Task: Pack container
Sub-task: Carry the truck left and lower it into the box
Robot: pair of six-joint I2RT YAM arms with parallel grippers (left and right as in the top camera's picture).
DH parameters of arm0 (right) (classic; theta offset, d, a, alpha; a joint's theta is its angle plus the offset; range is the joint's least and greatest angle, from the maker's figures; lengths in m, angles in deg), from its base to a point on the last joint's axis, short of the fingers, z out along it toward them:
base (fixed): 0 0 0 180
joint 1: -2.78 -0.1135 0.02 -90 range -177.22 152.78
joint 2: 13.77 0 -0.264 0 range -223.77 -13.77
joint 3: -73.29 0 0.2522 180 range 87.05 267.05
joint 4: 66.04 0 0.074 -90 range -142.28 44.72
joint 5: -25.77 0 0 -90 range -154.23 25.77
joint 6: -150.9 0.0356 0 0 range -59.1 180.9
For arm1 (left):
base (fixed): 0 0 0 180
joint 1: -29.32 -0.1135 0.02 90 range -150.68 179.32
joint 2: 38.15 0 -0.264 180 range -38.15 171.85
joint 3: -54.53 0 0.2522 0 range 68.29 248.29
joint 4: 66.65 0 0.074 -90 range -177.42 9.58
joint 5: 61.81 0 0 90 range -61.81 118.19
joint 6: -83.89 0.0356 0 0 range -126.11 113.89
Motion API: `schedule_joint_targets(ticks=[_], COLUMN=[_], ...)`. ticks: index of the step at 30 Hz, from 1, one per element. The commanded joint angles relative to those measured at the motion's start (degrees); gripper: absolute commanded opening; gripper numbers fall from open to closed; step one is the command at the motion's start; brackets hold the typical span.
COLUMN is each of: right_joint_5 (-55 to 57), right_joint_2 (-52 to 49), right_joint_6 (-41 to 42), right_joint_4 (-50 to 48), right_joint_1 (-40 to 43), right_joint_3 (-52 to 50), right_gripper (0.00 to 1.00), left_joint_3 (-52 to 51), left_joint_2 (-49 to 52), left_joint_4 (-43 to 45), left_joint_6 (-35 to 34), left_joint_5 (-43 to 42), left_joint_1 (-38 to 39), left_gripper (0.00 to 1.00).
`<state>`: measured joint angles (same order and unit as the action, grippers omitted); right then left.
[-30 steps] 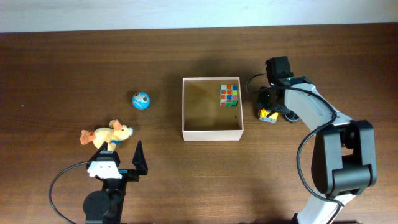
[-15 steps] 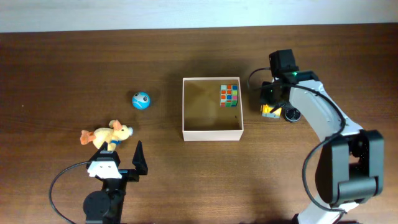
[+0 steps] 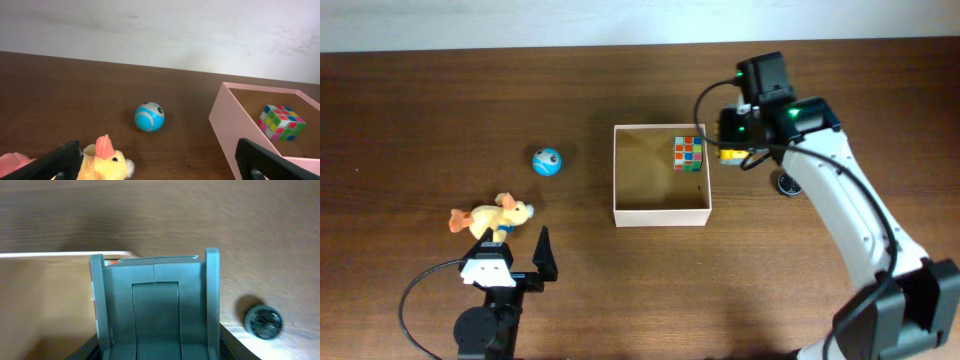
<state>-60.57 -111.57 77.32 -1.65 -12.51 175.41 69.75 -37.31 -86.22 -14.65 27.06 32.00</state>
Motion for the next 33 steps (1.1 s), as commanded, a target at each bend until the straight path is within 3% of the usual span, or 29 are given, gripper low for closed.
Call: schedule_joint_targets(ticks=[1,11,18,33], right_joint_5=[-0.48,0.00,2.01,3.08], right_joint_2=[2.95,-0.07,-4.26,-13.44], right_joint_6=[-0.24,6.73,12.98,17.79], right_joint_4=[-0.52,-6.25,-7.39,-12.61], right_joint_1=[-5.40,-14.47,-16.33,-19.76], right_joint_3=[2.47,2.34,2.19,2.19], right_gripper=[0.49,0.49,0.49,0.49], left_joint_3=[-0.33,-0.33,-0.33,-0.33], left_joint_2=[-0.04,-0.04,-0.04,-0.04], left_joint_4=[0.15,0.15,0.17,0.15], left_joint_6=[1.14,1.14,1.14,1.14], left_joint_5=[-0.63,-0.63,-0.63,-0.63], left_joint_1=[0.17,0.17,0.17,0.17], left_gripper=[0.99,0.99,0.99,0.99])
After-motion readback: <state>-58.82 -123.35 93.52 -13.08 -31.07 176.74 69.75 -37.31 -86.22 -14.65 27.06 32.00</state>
